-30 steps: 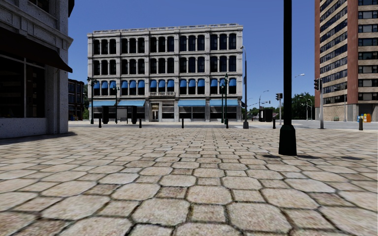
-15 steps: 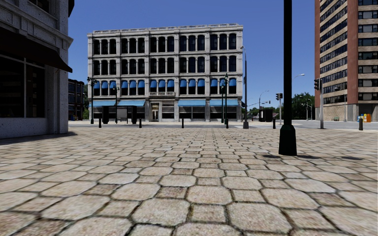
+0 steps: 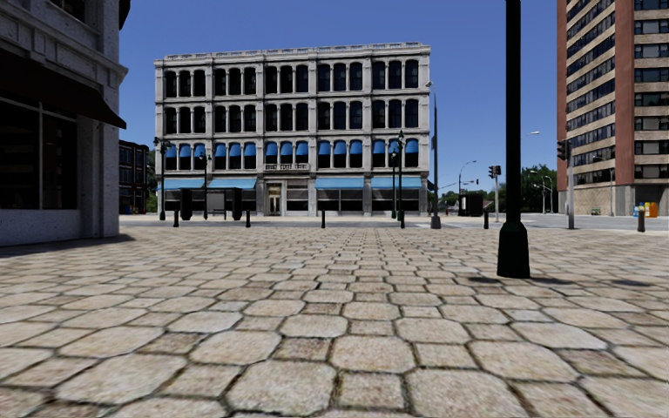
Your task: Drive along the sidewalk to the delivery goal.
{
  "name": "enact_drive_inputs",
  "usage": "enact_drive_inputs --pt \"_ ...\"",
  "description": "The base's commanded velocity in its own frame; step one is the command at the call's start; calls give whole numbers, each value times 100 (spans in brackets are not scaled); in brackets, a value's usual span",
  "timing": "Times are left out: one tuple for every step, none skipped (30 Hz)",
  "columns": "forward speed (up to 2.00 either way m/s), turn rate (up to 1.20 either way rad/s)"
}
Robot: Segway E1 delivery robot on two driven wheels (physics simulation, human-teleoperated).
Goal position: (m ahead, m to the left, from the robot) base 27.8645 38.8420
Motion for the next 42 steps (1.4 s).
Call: enact_drive_inputs --pt "200 0" --pt "200 0" --pt "200 0" --pt "198 0" --pt "198 0" --pt "198 0" --pt "198 0" --pt "198 0" --pt "198 0" --pt "198 0" --pt "198 0" --pt "198 0" --pt "198 0" --pt "198 0" --pt "198 0" --pt "198 0" --pt "198 0" --pt "198 0" --pt "198 0" --pt "198 0" --pt "198 0" --pt "198 0" --pt "198 0" --pt "198 0" --pt "198 0" --pt "198 -1" --pt "198 -3" --pt "198 -3" --pt "198 -3" --pt "198 -3" --pt "198 -5" --pt "198 -10" --pt "198 -16" --pt "198 -19" --pt "198 -23" --pt "198 -23" --pt "198 -27" --pt "198 -33" --pt "198 -46" --pt "198 -51" --pt "198 -52" --pt "198 -52"
